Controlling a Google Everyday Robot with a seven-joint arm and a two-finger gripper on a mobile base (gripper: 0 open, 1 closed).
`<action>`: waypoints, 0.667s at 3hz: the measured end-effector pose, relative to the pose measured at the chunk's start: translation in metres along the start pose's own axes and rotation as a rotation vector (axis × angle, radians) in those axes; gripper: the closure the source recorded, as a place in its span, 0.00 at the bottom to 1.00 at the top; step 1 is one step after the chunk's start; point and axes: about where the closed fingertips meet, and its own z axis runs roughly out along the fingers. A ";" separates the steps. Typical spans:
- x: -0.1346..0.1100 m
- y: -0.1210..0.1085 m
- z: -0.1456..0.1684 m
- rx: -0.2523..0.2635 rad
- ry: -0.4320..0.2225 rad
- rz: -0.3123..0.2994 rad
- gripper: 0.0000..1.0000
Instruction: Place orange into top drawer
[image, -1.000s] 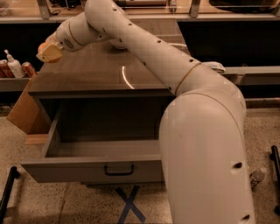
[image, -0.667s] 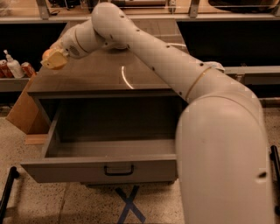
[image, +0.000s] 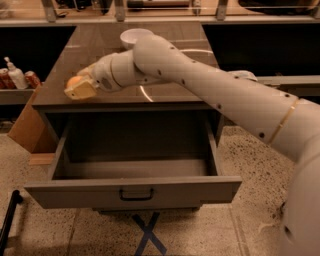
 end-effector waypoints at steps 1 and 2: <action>0.029 0.012 -0.034 0.076 0.005 0.040 1.00; 0.028 0.013 -0.035 0.074 -0.001 0.040 1.00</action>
Offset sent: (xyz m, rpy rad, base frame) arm -0.0166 -0.0249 -0.0046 0.0117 0.0003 -0.0605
